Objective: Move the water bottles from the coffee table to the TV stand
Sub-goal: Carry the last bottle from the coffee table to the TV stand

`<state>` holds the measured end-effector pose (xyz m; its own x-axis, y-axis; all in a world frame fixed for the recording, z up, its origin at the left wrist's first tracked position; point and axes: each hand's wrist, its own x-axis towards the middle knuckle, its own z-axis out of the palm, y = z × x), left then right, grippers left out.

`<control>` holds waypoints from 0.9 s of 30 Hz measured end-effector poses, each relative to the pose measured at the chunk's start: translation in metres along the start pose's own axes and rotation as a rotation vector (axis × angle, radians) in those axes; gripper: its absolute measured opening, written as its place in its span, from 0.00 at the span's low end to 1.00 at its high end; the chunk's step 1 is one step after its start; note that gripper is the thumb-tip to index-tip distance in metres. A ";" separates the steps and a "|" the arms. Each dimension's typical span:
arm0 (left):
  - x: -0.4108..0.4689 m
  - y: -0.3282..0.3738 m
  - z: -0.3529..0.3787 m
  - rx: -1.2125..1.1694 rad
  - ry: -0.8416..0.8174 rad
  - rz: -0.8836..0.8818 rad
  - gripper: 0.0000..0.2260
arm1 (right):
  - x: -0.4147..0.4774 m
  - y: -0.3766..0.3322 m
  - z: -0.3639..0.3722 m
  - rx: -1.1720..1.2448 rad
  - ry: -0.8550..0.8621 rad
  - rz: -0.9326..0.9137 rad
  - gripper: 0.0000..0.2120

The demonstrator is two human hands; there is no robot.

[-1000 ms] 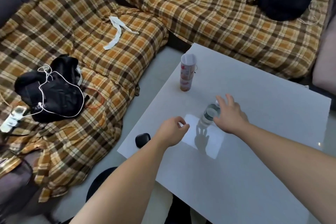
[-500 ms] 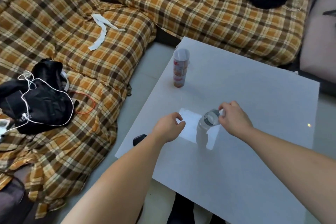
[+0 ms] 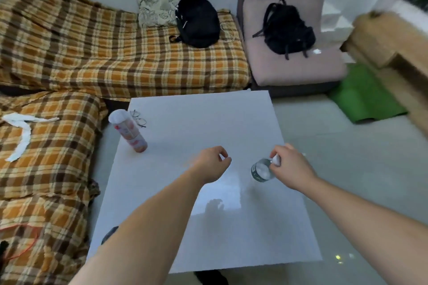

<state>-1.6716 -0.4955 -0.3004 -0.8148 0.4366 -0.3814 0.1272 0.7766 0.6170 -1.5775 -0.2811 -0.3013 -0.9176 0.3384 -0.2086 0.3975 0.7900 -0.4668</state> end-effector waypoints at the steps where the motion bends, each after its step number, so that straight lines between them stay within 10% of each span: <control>1: -0.002 0.025 0.013 0.019 -0.020 0.043 0.10 | -0.015 0.019 -0.014 -0.011 0.039 0.030 0.07; 14: -0.079 0.343 0.235 0.313 -0.290 0.688 0.12 | -0.280 0.271 -0.189 -0.108 0.509 0.561 0.08; 27: -0.236 0.474 0.428 0.516 -0.662 1.136 0.14 | -0.548 0.387 -0.222 -0.005 0.833 1.098 0.06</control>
<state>-1.1766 -0.0359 -0.2123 0.2649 0.9452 -0.1909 0.8327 -0.1244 0.5395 -0.9225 -0.0472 -0.1771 0.1307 0.9856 0.1073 0.9153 -0.0783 -0.3952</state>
